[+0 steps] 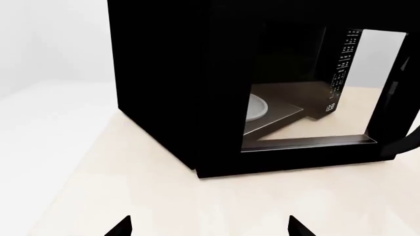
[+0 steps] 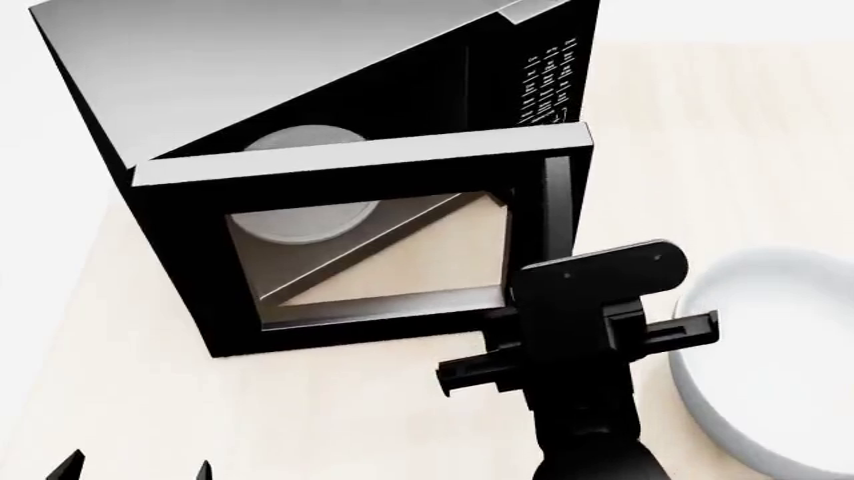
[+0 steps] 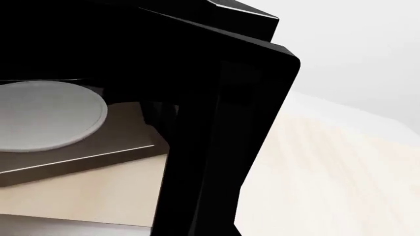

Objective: Open the microwave.

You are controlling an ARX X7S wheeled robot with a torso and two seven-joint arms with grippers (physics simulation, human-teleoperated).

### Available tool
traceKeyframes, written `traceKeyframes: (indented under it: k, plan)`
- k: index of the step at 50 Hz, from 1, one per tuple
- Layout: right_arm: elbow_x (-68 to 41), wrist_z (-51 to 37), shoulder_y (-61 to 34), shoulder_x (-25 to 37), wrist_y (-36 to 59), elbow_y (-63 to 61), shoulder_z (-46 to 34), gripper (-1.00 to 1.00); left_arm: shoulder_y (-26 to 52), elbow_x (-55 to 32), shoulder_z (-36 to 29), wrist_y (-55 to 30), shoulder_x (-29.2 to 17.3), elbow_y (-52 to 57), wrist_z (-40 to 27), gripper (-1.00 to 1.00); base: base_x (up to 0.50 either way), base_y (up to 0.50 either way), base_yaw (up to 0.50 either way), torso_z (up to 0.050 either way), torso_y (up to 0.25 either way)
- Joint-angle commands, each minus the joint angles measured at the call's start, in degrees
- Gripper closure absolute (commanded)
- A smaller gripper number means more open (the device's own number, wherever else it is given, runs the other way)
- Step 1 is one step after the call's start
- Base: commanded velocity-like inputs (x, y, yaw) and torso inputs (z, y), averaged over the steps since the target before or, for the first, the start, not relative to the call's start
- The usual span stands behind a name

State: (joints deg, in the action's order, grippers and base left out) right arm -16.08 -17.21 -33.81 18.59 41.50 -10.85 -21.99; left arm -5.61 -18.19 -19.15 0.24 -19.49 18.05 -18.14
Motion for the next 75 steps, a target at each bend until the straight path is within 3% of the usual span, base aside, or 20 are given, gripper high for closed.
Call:
traceKeyframes:
  k: [1,9,10,47,75]
  plan:
    - [-5.01,2.59,-0.06,-1.16,-2.22,-3.6,-1.24,1.0,0.0,-0.26,-0.01,0.03,-0.19,0.13,-0.19,-1.0,0.0,0.0,0.0,0.0,0.0]
    - [-5.08,2.63,-0.1,-1.24,-2.93,-2.8,-1.14,1.0,0.0,-0.34,-0.09,0.02,-0.34,0.27,-0.32,-1.0,0.0,0.0,0.0,0.001,0.003]
    - [-4.73,2.23,-0.28,-1.36,-3.02,-2.34,-1.11,-1.0,0.04,-0.36,-0.08,0.03,-0.35,0.24,-0.34,-1.0,0.0,0.0,0.0,0.0,0.0]
    - [-7.77,-1.12,3.17,2.49,-1.38,-10.27,4.69,-1.0,-0.08,-0.48,-0.57,0.36,-0.81,0.49,-0.96,-1.0,0.0,0.0,0.0,0.0,0.001]
    - [-15.86,-4.21,-5.45,5.22,13.55,-23.66,9.43,-1.0,0.19,-1.14,-0.76,0.32,-1.18,0.53,-1.19,-1.0,0.0,0.0,0.0,0.0,0.0]
